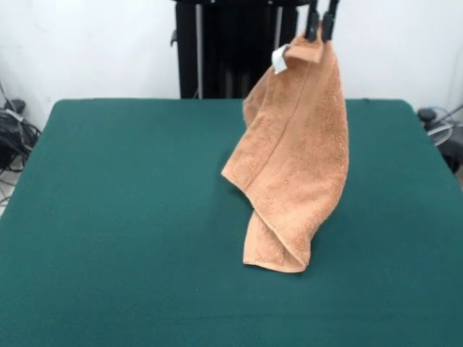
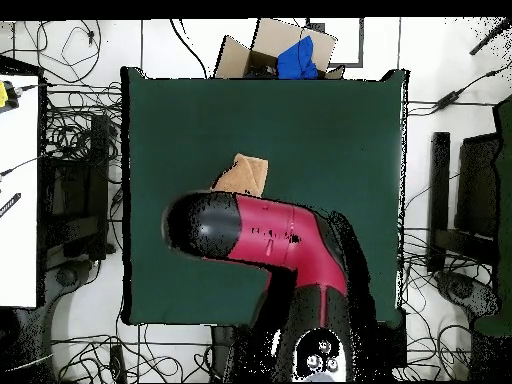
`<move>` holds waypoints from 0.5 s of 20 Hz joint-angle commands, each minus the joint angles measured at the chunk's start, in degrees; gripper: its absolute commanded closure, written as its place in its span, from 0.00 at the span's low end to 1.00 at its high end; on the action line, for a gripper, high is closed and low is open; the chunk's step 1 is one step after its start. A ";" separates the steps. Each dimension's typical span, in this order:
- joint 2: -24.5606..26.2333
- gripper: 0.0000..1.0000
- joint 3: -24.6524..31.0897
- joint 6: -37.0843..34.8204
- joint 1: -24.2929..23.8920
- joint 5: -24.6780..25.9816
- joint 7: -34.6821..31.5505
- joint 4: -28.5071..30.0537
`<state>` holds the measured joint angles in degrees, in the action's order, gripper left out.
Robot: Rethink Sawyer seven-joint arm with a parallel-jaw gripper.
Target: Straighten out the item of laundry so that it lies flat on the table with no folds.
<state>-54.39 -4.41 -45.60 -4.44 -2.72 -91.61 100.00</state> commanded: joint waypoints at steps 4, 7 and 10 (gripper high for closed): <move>4.65 1.00 -1.91 7.99 4.31 -1.60 -19.42 6.48; 5.60 1.00 -2.16 9.50 5.21 -1.93 -20.05 6.57; 7.31 1.00 -1.74 12.65 5.61 -2.33 -20.65 7.12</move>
<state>-51.03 -4.64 -38.59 -0.12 -2.88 -94.24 100.75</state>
